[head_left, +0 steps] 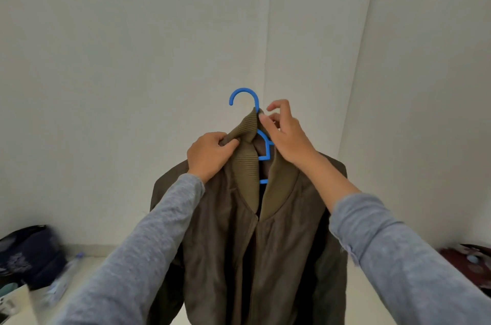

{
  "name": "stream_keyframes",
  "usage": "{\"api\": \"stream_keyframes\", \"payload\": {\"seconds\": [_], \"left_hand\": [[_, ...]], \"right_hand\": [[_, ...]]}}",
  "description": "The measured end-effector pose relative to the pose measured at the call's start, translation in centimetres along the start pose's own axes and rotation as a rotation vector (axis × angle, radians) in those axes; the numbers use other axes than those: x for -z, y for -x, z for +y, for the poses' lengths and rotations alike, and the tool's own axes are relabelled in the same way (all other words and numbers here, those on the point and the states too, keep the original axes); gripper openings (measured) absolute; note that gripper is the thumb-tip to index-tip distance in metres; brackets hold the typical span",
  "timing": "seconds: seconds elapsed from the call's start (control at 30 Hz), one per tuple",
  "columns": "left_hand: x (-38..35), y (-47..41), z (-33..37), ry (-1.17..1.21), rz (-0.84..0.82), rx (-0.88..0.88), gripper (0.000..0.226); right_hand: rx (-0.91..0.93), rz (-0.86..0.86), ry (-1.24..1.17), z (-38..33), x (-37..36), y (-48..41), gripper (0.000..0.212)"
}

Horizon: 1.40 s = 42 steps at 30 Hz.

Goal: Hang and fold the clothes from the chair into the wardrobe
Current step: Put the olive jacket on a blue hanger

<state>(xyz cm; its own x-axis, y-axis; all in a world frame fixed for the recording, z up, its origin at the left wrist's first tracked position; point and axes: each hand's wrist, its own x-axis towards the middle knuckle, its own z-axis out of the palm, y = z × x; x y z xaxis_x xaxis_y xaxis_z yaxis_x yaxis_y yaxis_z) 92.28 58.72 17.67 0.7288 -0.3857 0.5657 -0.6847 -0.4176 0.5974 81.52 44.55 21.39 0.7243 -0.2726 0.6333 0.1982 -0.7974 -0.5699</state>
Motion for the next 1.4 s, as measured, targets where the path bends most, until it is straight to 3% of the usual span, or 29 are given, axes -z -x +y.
{"api": "stream_keyframes", "payload": {"seconds": [0.17,0.27,0.37,0.53,0.63,0.73,0.87,1.2,1.4], "left_hand": [[-0.9,0.6,1.7,-0.021,-0.042,-0.131,0.043],[-1.3,0.6,1.5,-0.014,-0.084,-0.172,0.044],[-1.3,0.5,0.5,0.042,-0.182,-0.169,0.046],[-0.9,0.0,-2.6,0.177,-0.359,-0.131,0.038],[-1.0,0.2,-5.2,0.093,-0.376,-0.123,0.030],[-1.2,0.8,-6.1,0.218,-0.377,-0.117,0.016],[-1.0,0.8,-5.9,0.306,-0.382,-0.106,0.014],[-1.3,-0.1,-5.2,0.139,-0.377,-0.189,0.025],[-3.7,1.9,-0.7,-0.051,-0.631,-0.336,0.031]], "right_hand": [[-0.081,0.200,-0.242,-3.3,0.3,-2.9,0.018],[-0.149,0.142,-0.218,-3.5,1.4,-3.4,0.018],[-0.267,0.062,-0.358,-3.3,1.9,-2.9,0.016],[-0.281,0.178,-0.323,-2.4,1.9,-2.1,0.016],[-0.236,0.212,-0.287,-1.9,1.8,-1.6,0.017],[-0.207,0.223,-0.238,-1.5,1.5,-1.4,0.019],[-0.206,0.243,-0.163,-0.9,1.7,-1.4,0.025],[-0.183,0.293,-0.153,-0.8,1.5,-1.3,0.026],[-0.208,0.305,-0.227,-0.7,0.2,-0.3,0.023]]}}
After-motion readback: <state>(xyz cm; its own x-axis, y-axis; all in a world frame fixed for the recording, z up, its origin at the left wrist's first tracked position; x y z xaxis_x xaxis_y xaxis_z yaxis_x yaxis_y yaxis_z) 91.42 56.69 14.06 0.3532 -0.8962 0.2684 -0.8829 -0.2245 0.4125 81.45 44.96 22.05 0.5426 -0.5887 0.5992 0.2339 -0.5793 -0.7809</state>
